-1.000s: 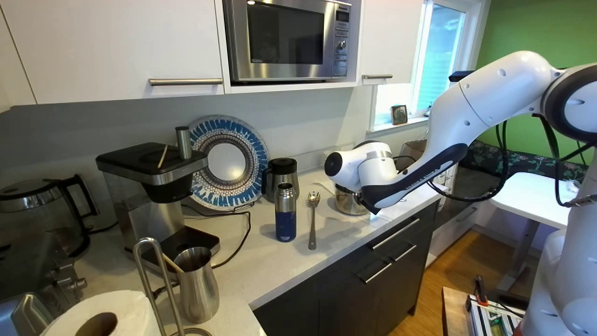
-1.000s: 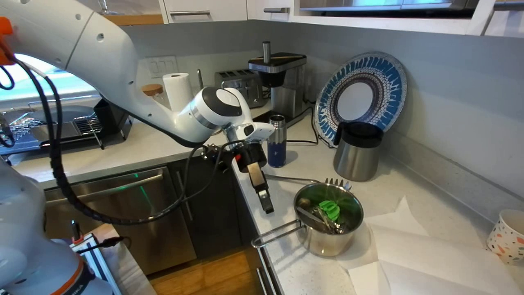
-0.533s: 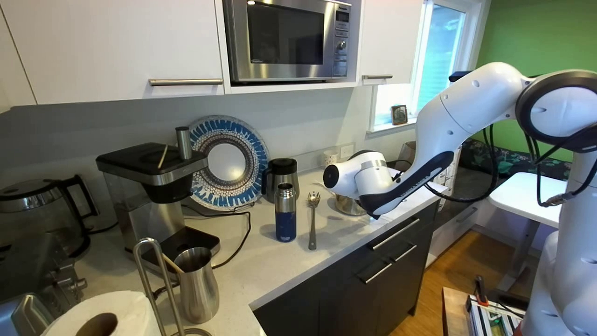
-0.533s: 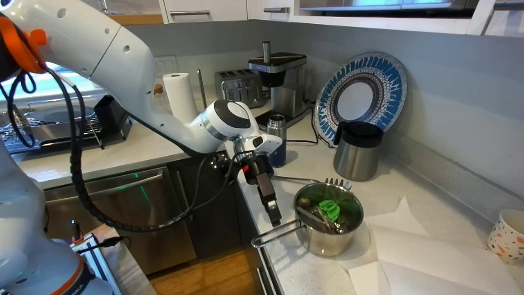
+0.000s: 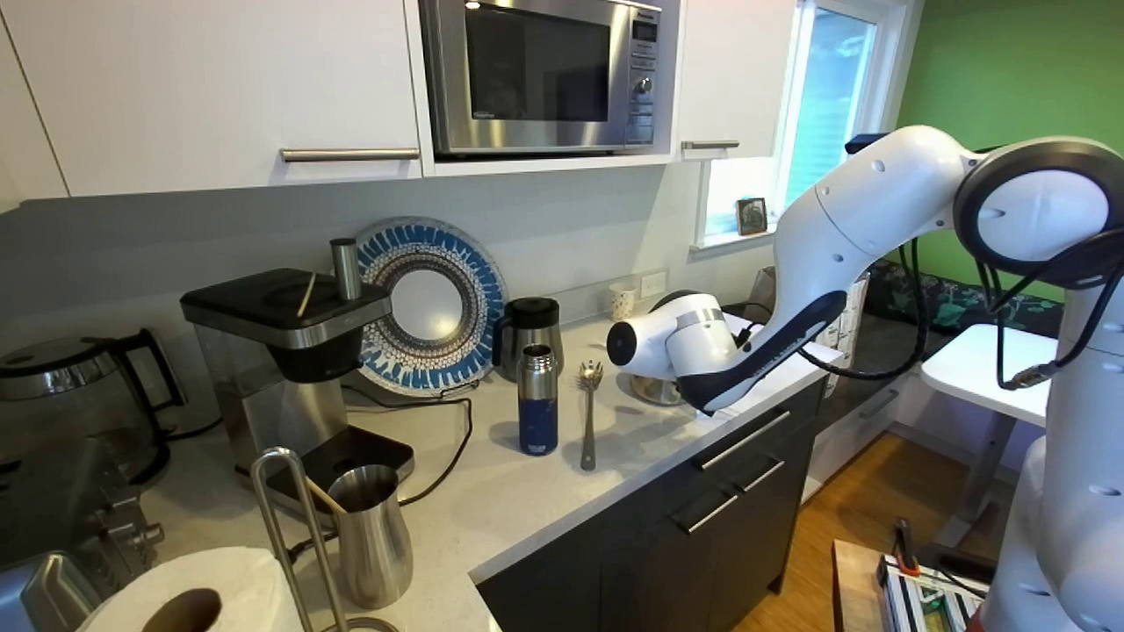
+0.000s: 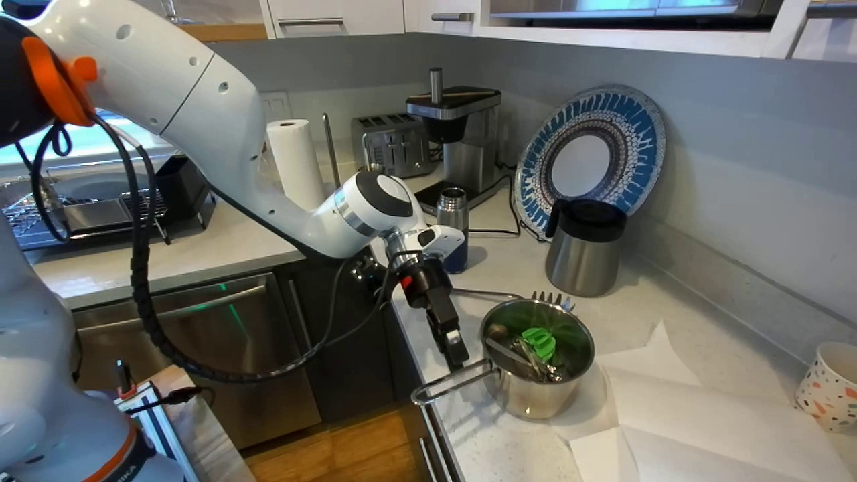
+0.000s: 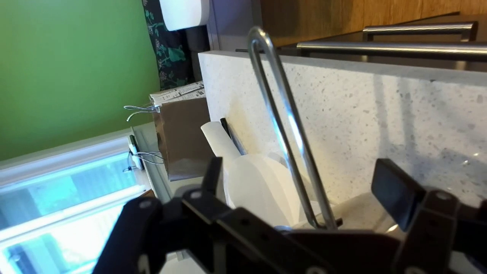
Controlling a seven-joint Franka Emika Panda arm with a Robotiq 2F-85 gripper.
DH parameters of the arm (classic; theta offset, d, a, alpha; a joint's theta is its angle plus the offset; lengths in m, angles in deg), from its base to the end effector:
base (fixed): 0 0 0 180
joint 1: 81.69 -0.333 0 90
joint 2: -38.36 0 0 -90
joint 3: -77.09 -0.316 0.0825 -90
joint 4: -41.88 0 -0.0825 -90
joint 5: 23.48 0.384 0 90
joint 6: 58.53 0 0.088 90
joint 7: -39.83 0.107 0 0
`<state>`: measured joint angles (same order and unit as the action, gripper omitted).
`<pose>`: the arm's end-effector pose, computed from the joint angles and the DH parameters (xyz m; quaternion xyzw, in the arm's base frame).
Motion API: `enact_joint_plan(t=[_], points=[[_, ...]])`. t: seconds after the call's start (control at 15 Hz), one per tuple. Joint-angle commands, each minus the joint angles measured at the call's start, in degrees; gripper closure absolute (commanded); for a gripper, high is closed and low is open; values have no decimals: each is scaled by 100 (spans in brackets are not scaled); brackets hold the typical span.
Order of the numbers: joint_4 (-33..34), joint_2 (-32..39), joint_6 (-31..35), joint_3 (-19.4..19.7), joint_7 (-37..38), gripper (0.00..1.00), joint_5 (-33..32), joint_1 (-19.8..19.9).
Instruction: Move the pot to the left
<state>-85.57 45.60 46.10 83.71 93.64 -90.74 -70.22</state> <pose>0.4620 -0.2294 0.3250 0.8082 -0.2493 -0.0574 0.5305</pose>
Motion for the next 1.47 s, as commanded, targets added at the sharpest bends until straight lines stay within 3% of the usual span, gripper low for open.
enact_joint_plan(t=[0.0, 0.6, 1.0, 1.07, 1.4], points=[[15, 49, -109, 99, 16, 0, -122, -103], [-40, 473, -449, 164, 101, 0, -1374, -90], [-71, 772, -458, 140, 59, 0, -1820, -79], [-96, 776, -514, 128, 61, 3, -1824, -94], [-244, 724, -809, 76, -10, 48, -1752, -177]])
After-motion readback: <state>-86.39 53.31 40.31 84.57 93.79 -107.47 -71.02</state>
